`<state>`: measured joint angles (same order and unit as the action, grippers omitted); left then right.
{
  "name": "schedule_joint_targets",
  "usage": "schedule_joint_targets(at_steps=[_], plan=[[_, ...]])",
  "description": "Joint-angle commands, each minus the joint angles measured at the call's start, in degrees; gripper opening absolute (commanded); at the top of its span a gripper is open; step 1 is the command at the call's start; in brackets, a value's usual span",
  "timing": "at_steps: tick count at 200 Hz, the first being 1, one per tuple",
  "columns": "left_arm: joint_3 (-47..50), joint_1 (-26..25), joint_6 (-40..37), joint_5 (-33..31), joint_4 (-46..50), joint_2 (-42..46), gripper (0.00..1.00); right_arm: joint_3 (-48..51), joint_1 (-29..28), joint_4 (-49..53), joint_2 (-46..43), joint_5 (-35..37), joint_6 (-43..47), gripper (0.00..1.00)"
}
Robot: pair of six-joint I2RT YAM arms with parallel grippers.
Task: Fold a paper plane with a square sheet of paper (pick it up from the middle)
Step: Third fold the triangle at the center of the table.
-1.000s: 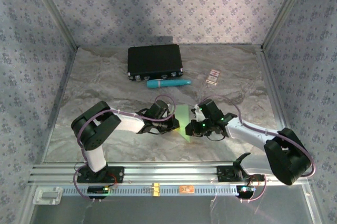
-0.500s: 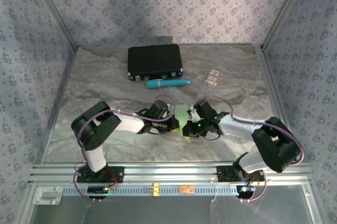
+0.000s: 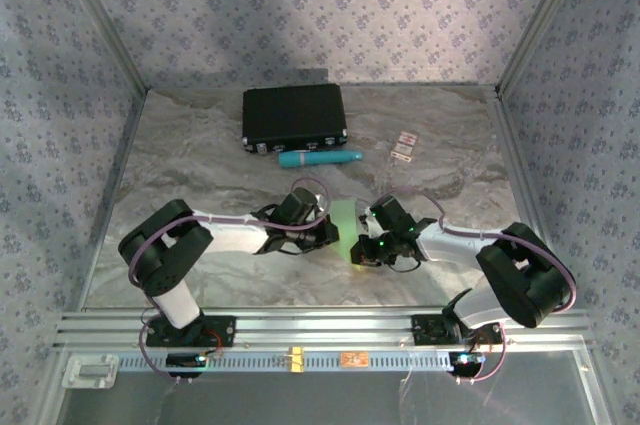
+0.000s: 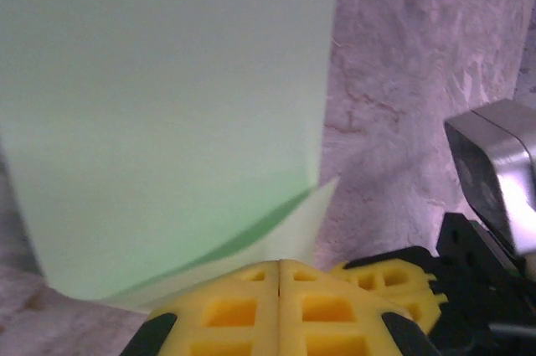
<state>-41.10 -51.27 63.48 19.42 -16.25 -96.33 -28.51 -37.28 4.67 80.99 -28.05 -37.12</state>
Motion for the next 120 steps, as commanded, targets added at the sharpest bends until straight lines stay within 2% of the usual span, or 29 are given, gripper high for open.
schedule_joint_targets(at_steps=[1, 38, 71, 120], plan=[[1.1, -1.8, 0.2, 0.1, -1.6, -0.2, 0.03, 1.5, 0.2, 3.8, 0.2, 3.7, -1.0, 0.03], [1.6, -2.7, 1.9, 0.9, -6.3, -5.1, 0.01, 1.9, 0.4, 3.6, 0.4, 3.5, -1.0, 0.03], [3.6, -1.8, 1.4, -3.0, -3.8, -5.3, 0.00, 2.2, 0.5, 4.9, 0.9, 4.5, -0.3, 0.01], [3.9, 2.1, -2.1, -3.0, -1.4, -4.8, 0.00, 2.2, 0.5, 6.5, 1.7, 5.2, 0.6, 0.00]])
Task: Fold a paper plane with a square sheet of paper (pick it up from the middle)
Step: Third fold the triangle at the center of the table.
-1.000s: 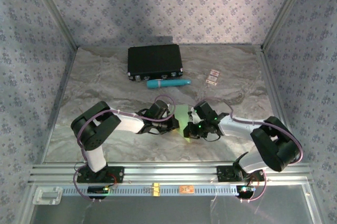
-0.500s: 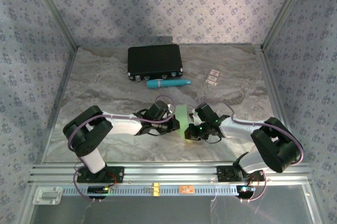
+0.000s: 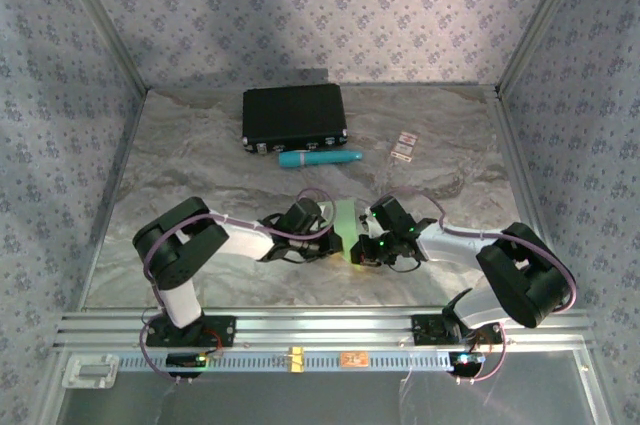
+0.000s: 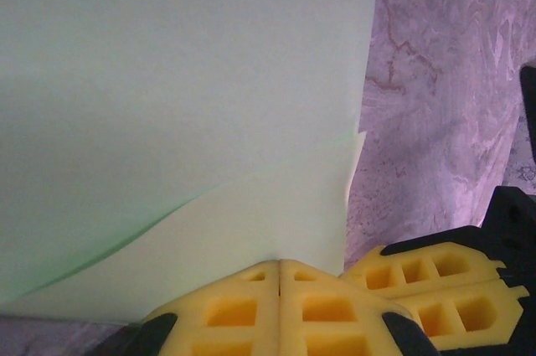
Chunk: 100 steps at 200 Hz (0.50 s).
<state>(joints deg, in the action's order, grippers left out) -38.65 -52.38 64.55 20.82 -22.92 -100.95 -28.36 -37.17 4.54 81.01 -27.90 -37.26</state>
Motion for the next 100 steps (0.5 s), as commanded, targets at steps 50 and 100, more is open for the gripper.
schedule_joint_targets(at_steps=[50, 100], plan=[[-0.1, 6.9, -7.5, -3.9, 10.0, 1.5, 0.01, 2.0, 0.4, 7.0, 1.7, 5.2, 0.8, 0.00], [1.0, 11.3, -9.9, -3.3, 11.4, 3.0, 0.01, 1.9, 0.3, 6.8, 1.8, 5.0, 0.8, 0.00]])
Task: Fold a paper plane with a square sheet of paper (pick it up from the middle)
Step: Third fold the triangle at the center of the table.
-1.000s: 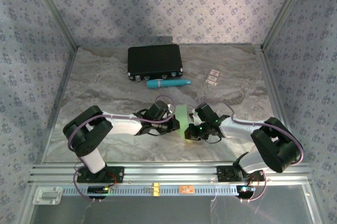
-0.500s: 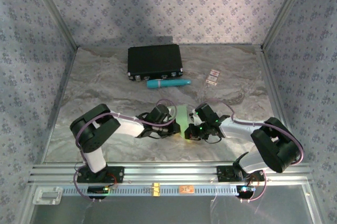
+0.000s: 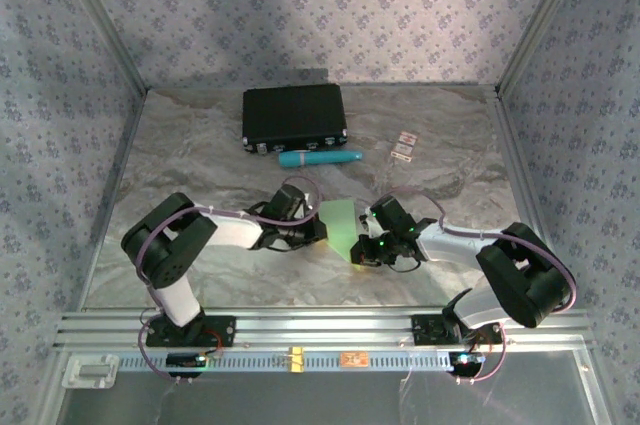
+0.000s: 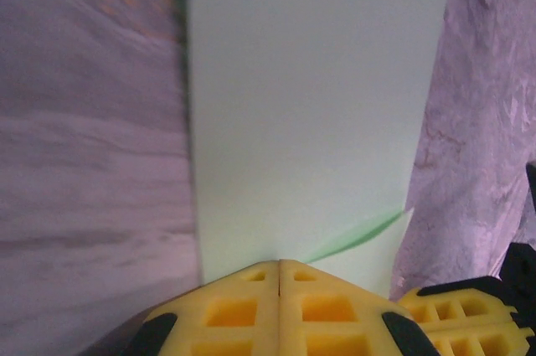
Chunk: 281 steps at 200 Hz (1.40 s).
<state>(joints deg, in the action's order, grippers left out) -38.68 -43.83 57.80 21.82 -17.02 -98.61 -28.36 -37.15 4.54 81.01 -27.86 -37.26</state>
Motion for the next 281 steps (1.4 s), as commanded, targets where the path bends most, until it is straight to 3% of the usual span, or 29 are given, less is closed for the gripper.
schedule_joint_targets(at_steps=[1, 63, 100, 155, 199, 281], plan=[[1.0, 2.7, -3.1, -4.2, 5.5, 0.7, 0.01, 1.9, 0.3, 6.7, 1.7, 4.9, 0.8, 0.00], [0.9, 4.0, -3.5, -4.3, 7.5, 8.1, 0.04, 0.1, 0.3, 7.2, 1.8, 4.5, 3.3, 0.00], [0.4, 1.4, -3.4, -4.0, 6.3, 11.8, 0.06, -0.4, 0.4, 7.2, 1.7, 4.4, 3.1, 0.00], [-0.4, -3.8, -1.7, -0.8, -1.5, 3.5, 0.04, -0.3, 0.3, 7.2, 1.8, 4.6, 3.0, 0.00], [2.1, -2.3, 0.1, -4.9, -2.4, -0.8, 0.01, -0.5, 0.3, 7.7, 1.6, 4.3, 3.1, 0.00], [3.8, -1.5, 0.0, -3.7, -1.8, 0.2, 0.00, -8.5, -1.3, 5.2, -0.7, 0.1, 3.5, 0.02]])
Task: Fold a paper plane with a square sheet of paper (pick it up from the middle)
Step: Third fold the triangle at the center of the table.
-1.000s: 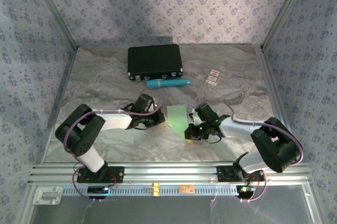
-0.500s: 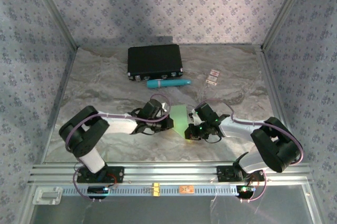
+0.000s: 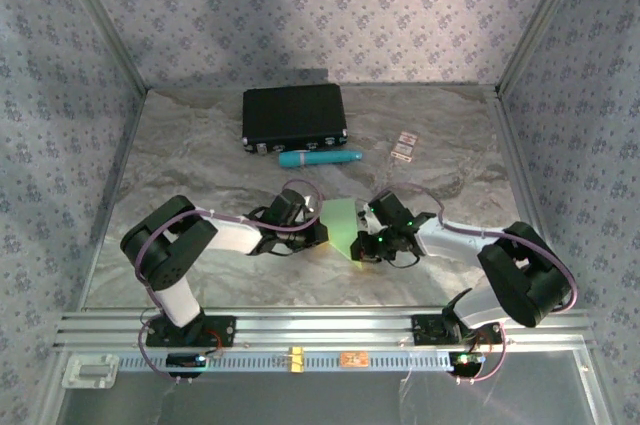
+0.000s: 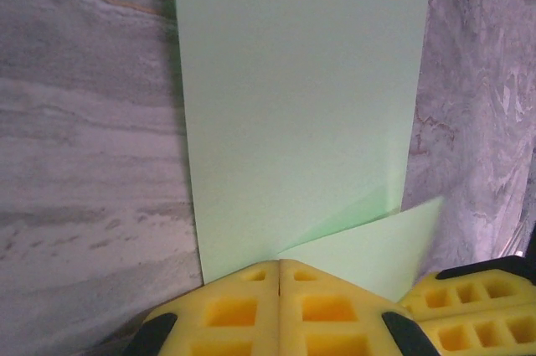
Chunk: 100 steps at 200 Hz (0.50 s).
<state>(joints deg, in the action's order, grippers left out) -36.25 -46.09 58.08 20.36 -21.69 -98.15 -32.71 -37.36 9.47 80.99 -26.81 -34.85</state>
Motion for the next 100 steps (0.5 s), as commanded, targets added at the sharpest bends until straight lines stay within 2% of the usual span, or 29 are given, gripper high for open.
schedule_joint_targets(at_steps=[1, 58, 100], plan=[[1.4, 0.8, -0.3, -2.3, 2.8, -0.2, 0.00, -4.2, -1.1, 0.2, -0.6, -1.0, 1.0, 0.02], [1.1, 0.6, 0.1, -2.4, 2.8, -0.3, 0.00, -9.5, -3.7, -0.6, 11.1, 1.2, 1.3, 0.04], [0.8, 0.6, 0.2, -2.9, 3.4, -0.6, 0.00, -5.1, -3.7, -1.2, 10.6, 1.6, 1.5, 0.04]])
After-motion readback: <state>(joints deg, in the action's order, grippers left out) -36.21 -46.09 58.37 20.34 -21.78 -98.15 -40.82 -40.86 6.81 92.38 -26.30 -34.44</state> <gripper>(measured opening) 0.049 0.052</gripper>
